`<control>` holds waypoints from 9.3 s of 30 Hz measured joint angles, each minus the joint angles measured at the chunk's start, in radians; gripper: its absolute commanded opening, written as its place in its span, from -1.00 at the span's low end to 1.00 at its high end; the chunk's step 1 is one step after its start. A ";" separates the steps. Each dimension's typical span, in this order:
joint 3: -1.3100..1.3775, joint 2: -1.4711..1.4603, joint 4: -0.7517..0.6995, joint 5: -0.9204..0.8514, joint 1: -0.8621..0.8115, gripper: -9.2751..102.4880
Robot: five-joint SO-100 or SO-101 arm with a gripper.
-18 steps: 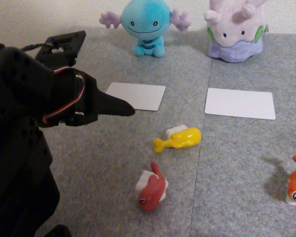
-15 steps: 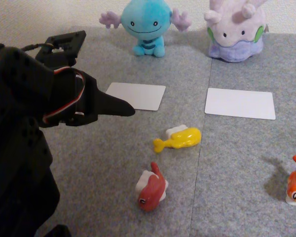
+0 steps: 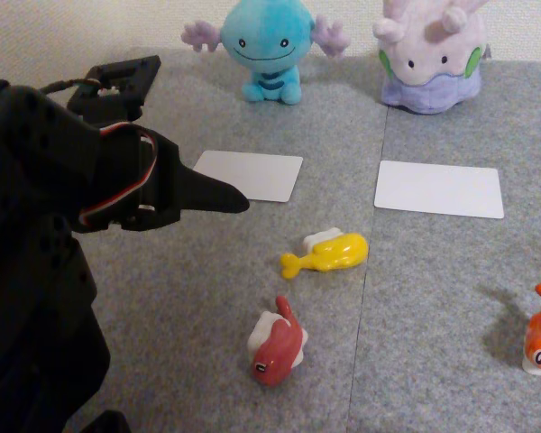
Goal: Wooper wants to eat egg sudhi, and Goomy wants to eat shrimp sushi
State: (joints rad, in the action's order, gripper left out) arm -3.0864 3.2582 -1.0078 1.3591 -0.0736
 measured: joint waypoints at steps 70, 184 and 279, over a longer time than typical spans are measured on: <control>0.953 -1.256 -0.066 0.353 -0.314 -0.16; 0.976 -1.216 -0.115 -0.126 0.463 -0.45; 0.976 -1.212 -0.075 -0.325 -0.538 -0.69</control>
State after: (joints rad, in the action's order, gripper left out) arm -2.1108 2.0463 -1.0830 1.0339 -0.6121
